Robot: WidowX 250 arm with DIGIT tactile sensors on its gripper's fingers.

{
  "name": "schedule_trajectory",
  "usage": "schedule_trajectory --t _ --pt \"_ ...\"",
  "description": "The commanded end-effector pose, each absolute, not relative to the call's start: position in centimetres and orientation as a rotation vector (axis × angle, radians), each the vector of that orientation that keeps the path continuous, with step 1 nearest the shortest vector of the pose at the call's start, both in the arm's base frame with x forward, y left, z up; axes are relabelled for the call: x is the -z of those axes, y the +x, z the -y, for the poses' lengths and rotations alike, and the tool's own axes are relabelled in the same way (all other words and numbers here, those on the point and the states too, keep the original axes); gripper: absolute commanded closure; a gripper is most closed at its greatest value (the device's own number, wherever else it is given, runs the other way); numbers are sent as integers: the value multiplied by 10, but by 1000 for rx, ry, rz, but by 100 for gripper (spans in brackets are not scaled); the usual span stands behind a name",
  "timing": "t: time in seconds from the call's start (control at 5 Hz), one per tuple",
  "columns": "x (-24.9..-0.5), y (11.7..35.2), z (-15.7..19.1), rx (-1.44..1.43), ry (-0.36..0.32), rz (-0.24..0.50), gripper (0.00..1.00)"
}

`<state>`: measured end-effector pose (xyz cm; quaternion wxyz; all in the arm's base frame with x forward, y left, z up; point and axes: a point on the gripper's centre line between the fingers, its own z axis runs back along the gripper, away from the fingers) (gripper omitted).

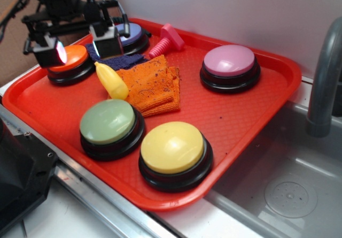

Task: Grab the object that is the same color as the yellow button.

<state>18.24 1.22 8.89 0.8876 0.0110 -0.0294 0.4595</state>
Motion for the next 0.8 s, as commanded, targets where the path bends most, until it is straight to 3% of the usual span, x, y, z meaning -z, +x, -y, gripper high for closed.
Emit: schedule_trajectory --t 0.0,0.6 --pt "-57 205 -21 -1020 -25 148 0" --pt "-29 211 -29 -1006 -47 134 0"
